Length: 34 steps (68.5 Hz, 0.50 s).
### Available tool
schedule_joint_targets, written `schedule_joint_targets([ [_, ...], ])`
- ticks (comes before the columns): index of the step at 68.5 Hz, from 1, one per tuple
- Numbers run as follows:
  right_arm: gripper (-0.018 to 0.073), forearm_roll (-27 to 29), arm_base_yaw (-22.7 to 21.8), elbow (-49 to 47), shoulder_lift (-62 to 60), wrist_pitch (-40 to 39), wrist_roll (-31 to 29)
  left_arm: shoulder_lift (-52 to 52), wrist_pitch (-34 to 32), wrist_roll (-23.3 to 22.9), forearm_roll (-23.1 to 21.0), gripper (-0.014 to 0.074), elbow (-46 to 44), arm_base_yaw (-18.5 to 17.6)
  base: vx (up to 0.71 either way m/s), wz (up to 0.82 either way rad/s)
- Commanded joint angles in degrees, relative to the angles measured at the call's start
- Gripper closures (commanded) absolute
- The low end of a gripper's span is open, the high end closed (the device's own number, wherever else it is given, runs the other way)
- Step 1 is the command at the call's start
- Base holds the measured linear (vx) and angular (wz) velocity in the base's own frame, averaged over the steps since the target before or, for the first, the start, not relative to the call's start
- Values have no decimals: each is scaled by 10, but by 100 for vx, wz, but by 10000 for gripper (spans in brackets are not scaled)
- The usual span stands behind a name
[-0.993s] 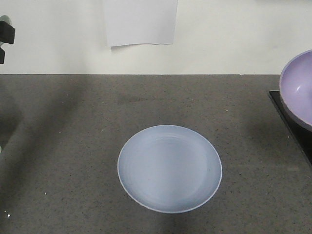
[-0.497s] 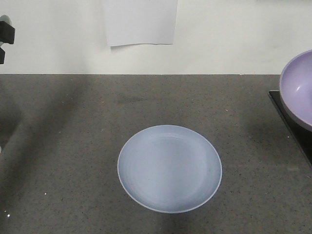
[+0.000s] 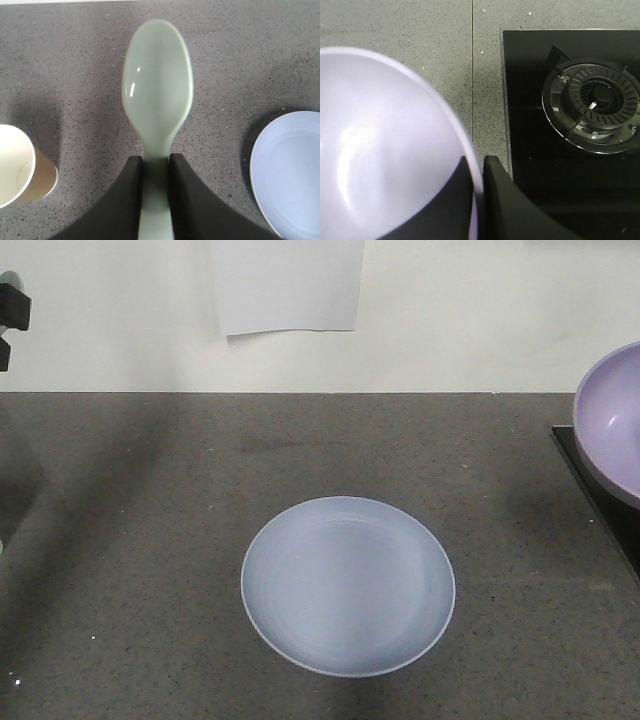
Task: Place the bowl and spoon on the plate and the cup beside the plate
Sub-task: 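Move the right gripper holding the lavender bowl over the pale blue plate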
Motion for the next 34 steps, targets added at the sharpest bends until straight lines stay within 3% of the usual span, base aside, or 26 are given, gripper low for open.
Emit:
schedule_joint_targets([
  [1, 566, 8, -4, -16, -7, -47, -3, -15, -14, 1, -2, 603, -14, -4, 0, 0],
  [8, 566, 46, -3, -16, -4, -47, -13, -15, -14, 1, -2, 603, -14, -4, 0, 0],
  [20, 565, 155, -2, -16, 35, -28, -82, -15, -14, 1, -2, 603, -14, -4, 0, 0],
  [34, 563, 233, -2, -16, 103, -22, -127, -15, -14, 1, -2, 603, -14, -4, 0, 0],
])
